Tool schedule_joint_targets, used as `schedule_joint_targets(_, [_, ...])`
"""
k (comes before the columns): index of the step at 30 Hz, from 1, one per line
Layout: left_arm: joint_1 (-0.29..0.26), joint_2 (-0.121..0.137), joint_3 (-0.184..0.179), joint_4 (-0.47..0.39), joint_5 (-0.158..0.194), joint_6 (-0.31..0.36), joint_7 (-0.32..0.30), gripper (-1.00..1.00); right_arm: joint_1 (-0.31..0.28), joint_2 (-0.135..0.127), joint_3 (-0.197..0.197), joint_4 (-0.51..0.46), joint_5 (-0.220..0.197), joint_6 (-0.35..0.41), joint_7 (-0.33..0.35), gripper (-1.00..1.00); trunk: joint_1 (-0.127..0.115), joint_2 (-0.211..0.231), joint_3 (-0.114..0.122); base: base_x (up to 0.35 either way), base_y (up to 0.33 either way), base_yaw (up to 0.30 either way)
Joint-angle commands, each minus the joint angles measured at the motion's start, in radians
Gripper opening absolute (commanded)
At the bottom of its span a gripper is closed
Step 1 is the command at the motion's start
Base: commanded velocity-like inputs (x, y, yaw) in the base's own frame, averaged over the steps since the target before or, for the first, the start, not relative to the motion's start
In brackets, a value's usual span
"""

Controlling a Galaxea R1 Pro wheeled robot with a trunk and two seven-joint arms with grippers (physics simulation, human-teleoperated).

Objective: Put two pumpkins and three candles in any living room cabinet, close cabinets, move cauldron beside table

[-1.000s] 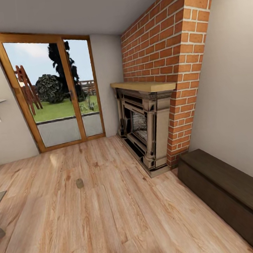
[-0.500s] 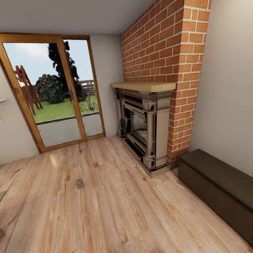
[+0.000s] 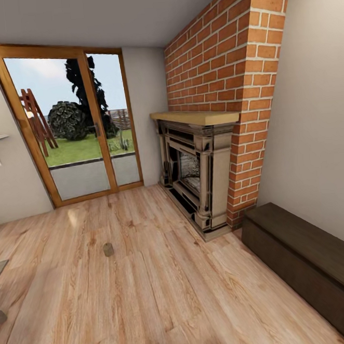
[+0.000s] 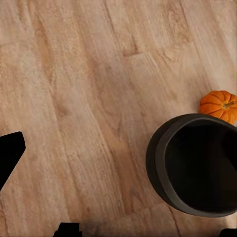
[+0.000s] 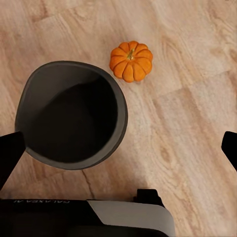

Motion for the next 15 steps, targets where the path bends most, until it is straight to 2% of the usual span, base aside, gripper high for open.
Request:
schedule_joint_targets(1, [0.000,-0.001,0.001,-0.002,0.009,0.004,0.000,1.00,-0.001,-0.001,0.006,0.000,-0.004,-0.003,-0.003,1.00,0.000,-0.001,-0.001,0.000,0.000,0.000])
schedule_joint_targets(7, [0.001,-0.002,0.000,0.000,0.007,0.000,0.000,1.00,-0.001,-0.001,0.007,-0.001,-0.004,-0.004,-0.001,1.00,0.000,-0.001,-0.001,-0.025,0.000,0.000])
schedule_joint_targets(15, [0.001,-0.003,-0.001,0.001,0.006,-0.005,0.000,1.00,-0.001,-0.001,0.010,-0.008,-0.004,-0.026,0.007,1.00,0.000,-0.001,-0.001,-0.211,0.000,0.000])
